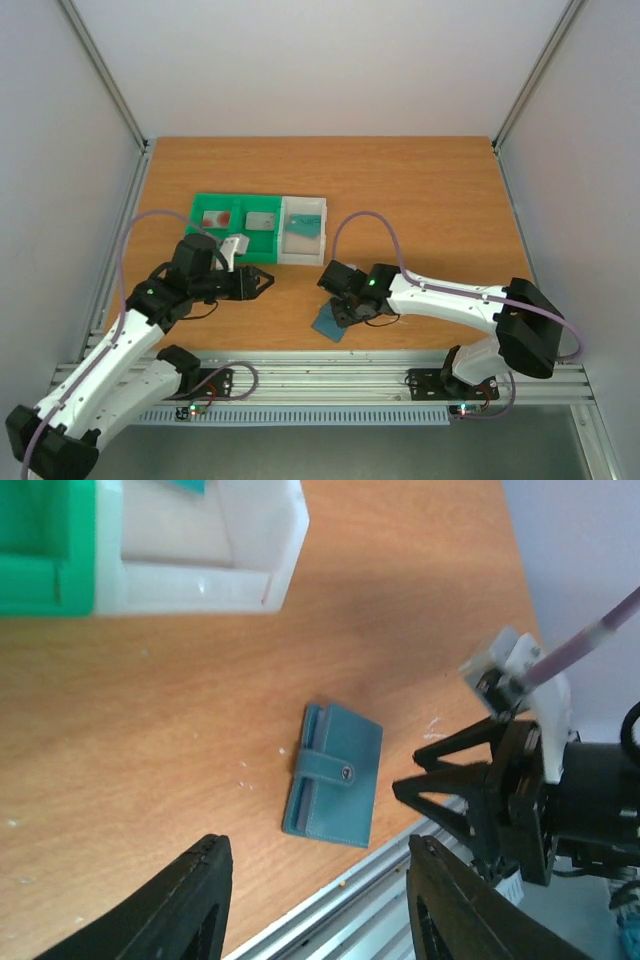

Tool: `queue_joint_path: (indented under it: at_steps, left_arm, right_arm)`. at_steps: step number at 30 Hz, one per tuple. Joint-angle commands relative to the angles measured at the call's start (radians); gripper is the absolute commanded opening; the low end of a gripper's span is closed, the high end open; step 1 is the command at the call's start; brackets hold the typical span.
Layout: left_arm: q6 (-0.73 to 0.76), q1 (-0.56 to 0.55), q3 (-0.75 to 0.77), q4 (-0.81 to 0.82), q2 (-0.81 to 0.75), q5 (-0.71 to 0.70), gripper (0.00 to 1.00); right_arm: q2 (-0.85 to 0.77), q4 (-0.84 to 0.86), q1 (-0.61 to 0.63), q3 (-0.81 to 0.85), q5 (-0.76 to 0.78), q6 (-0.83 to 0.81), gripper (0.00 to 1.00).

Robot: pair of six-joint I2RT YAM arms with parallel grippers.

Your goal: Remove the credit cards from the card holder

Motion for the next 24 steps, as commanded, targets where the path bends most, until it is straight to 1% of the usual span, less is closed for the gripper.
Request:
queue_joint_path:
  at_steps: [1,4,6,8,11,15,17,19,24]
  left_arm:
    - [-0.068,-0.057,-0.052,0.154,0.052,0.01,0.47]
    - [-0.099,-0.112,-0.078,0.217,0.098,-0.012,0.44]
    - [-0.111,-0.148,-0.09,0.256,0.136,-0.023,0.43]
    - [-0.12,-0.173,-0.099,0.301,0.186,-0.018,0.43]
    - [-0.129,-0.202,-0.105,0.37,0.278,0.004,0.42]
    - [-0.144,-0.237,-0.129,0.434,0.362,-0.017,0.43]
    - [-0.16,-0.249,-0.14,0.456,0.402,-0.022,0.44]
    - [-0.169,-0.259,-0.152,0.484,0.437,-0.023,0.43]
    - [-0.21,-0.268,-0.192,0.59,0.518,-0.023,0.36]
  right_arm:
    - [-0.06,0.074,-0.053,-0.06,-0.057,0.159,0.4]
    - [-0.086,0.19,-0.075,-0.137,-0.142,0.245,0.4]
    - [-0.088,0.269,-0.075,-0.188,-0.173,0.304,0.38]
    - [-0.083,0.348,-0.075,-0.229,-0.203,0.351,0.38]
    - [-0.075,0.372,-0.075,-0.264,-0.165,0.425,0.38]
    - [-0.067,0.519,-0.075,-0.366,-0.174,0.53,0.38]
    - [-0.052,0.573,-0.075,-0.386,-0.187,0.537,0.38]
    - [-0.037,0.586,-0.076,-0.379,-0.178,0.518,0.38]
    - [-0.05,0.6,-0.081,-0.376,-0.098,0.452,0.38]
